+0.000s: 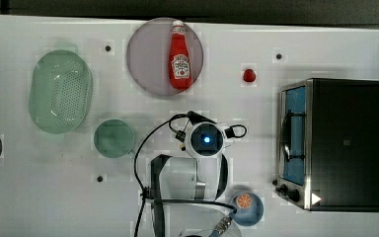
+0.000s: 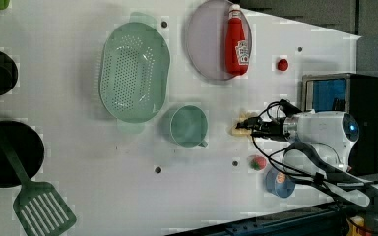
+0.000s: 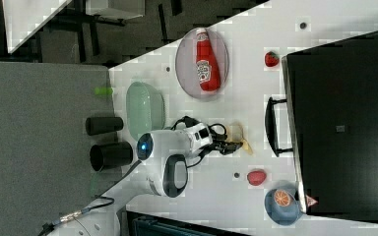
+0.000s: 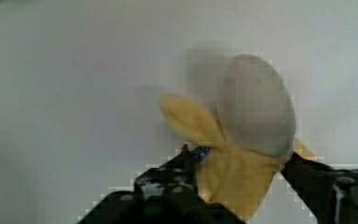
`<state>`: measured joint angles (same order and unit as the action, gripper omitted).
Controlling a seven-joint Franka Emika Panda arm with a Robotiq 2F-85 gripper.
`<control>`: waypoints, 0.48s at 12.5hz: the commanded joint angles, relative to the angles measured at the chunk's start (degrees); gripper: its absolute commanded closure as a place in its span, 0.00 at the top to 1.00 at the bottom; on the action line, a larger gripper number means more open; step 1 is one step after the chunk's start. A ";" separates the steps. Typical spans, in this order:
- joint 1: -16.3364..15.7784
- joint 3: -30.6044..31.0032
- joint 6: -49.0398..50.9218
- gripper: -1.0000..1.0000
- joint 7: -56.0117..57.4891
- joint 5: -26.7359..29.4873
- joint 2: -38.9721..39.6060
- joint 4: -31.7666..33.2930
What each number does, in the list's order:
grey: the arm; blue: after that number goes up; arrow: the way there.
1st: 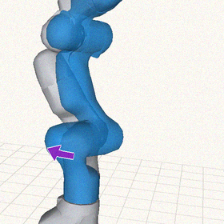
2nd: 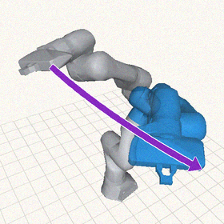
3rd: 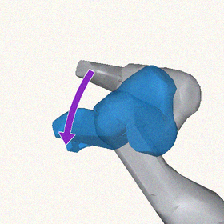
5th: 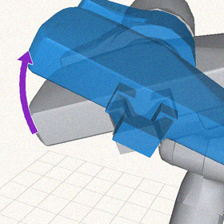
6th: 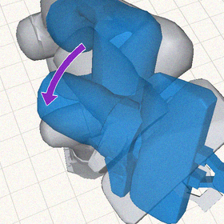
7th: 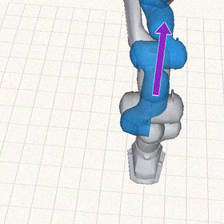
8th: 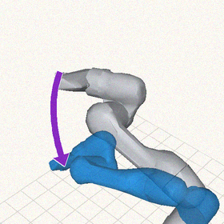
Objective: Pick Banana and place it in mug.
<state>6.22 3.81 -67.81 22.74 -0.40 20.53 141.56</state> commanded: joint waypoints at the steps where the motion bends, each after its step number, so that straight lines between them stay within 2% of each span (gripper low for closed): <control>1: 0.35 -0.61 -0.92 0.40 1.83 1.20 0.23 -1.14; 2: 0.34 -0.48 -0.90 0.29 1.82 1.21 -0.34 -1.22; 5: 0.35 -0.50 0.43 0.29 1.81 1.20 -6.54 -1.36; 6: 0.35 -0.52 5.23 0.29 1.81 1.20 -10.87 -2.05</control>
<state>6.95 4.03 -63.39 23.02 0.57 16.91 140.55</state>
